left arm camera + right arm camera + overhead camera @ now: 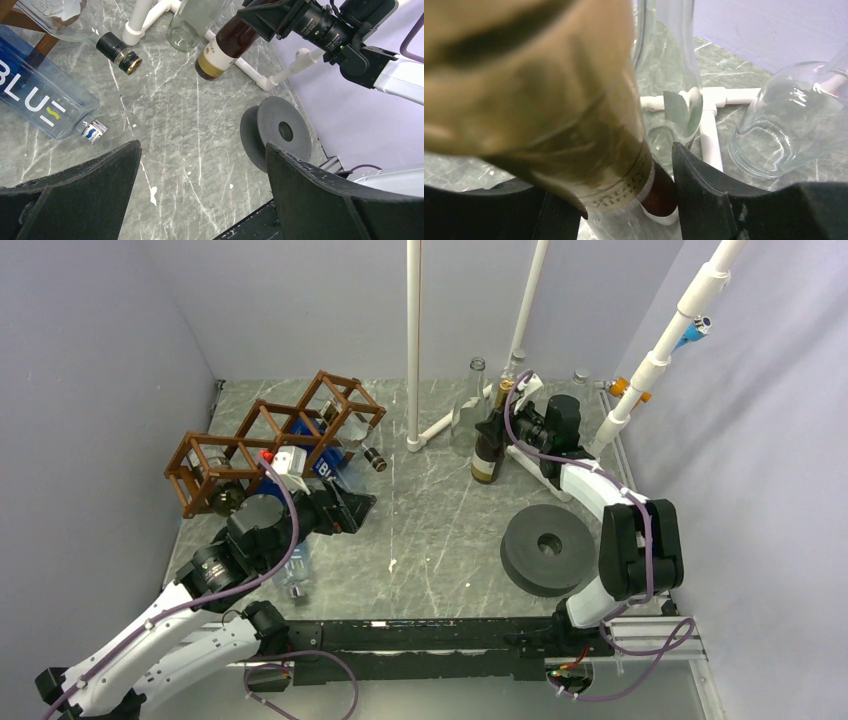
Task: Take the wine bottle off the wine rack
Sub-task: Place the wine bottle at the center of the board.
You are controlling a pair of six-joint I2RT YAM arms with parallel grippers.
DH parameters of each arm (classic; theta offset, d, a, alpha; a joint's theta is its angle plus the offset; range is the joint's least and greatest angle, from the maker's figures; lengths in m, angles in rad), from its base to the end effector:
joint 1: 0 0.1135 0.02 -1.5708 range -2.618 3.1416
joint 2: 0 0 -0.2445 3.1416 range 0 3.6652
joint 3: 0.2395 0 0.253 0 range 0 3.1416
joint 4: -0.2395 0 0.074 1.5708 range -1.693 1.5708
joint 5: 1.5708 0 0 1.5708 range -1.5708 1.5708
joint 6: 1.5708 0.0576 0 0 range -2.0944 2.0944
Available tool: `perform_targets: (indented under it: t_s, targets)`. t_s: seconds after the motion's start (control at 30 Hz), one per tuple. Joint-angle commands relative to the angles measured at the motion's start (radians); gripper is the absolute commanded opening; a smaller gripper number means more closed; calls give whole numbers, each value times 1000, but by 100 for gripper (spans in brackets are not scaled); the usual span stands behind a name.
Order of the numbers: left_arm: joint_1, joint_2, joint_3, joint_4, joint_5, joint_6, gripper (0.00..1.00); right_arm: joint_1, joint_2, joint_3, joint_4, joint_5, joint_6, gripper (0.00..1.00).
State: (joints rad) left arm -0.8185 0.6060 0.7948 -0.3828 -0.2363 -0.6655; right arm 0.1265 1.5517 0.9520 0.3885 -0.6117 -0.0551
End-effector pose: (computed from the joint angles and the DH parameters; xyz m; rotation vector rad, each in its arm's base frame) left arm 0.1306 -0.1198 0.3328 -0.0384 1.8418 -0.8588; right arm 0.3634 0.0796 0.2434 -0.5951 1.6788 0.5944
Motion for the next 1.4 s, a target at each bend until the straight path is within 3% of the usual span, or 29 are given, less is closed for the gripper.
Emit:
perform_targets:
  t_s: [0.0, 0.33, 0.57, 0.97, 1.27, 1.37]
  targets:
    - [3, 0, 22, 16, -21, 16, 100, -16, -4, 101, 187, 47, 4, 1]
    - [2, -19, 17, 13, -21, 6, 100, -42, 51, 156, 179, 80, 24, 8]
    - [2, -22, 14, 13, -21, 2, 99, -49, 71, 177, 157, 60, 16, 28]
    - [2, -44, 11, 9, -13, -7, 99, -58, 57, 180, 126, 56, 23, 76]
    - [2, -55, 22, 14, 8, -8, 100, -68, -13, 173, 88, 2, 4, 94]
    - [2, -59, 28, 7, 12, -6, 99, -70, -45, 201, 0, -23, -19, 98]
